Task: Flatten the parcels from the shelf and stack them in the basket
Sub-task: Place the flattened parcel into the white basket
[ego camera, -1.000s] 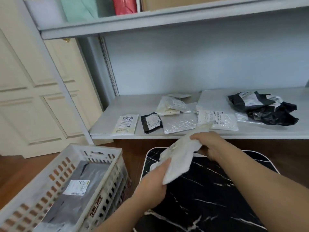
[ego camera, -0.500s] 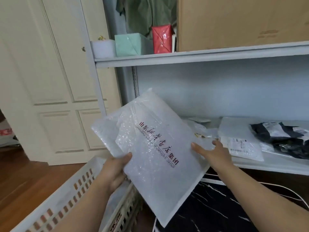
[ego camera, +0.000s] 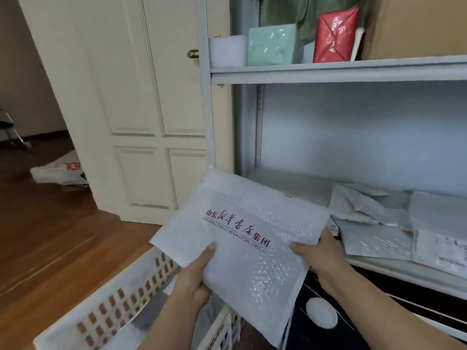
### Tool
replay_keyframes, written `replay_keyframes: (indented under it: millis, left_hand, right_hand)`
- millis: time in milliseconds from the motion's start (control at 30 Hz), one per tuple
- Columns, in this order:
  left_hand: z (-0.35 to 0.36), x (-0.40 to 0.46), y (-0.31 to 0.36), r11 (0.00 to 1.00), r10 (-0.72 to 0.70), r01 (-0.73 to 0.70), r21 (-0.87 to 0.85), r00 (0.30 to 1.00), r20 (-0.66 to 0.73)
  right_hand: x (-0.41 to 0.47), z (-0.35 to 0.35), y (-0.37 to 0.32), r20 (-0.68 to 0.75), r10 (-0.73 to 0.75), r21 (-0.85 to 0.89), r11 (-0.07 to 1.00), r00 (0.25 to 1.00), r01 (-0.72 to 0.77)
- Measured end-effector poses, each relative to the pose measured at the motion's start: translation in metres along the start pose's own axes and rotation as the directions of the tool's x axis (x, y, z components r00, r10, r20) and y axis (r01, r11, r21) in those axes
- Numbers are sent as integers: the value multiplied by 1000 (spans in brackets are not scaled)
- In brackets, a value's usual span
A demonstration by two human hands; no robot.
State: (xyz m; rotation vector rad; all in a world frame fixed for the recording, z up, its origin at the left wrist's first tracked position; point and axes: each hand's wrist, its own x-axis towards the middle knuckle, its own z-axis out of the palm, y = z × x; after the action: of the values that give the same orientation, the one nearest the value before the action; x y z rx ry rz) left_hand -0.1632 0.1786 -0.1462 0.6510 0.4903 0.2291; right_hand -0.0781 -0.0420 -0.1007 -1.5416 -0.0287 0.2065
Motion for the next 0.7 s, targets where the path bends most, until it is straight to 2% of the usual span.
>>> replay_keyframes:
  millis: [167,267,433,533,633,700]
  left_hand:
    - [-55,36,-17,989,-140,150,14,949,-284]
    - [-96,61,-18,983,-113,164,88,901,-418]
    - [-161,109,-12,973,-27,169,161,766,-642]
    - [-173,128,-14,972,58,111,208,744,-666]
    - [-180,151,-27,961,140,55,272,751,-646]
    - [-187,167,-34,953,134,97,286,714,-687]
  right_hand:
    - [20,49,34,83,-38,-241,969,996,57]
    - [33,75,60,135,30,-393,919,990,26]
    - [57,114,107,238,215,-675,737,947,2]
    - [67,125,127,255,208,-825,556,944,101]
    - [74,130,145,304,254,-945,202,918,257]
    - [76,129,155,335,267,-937,-5,904,349]
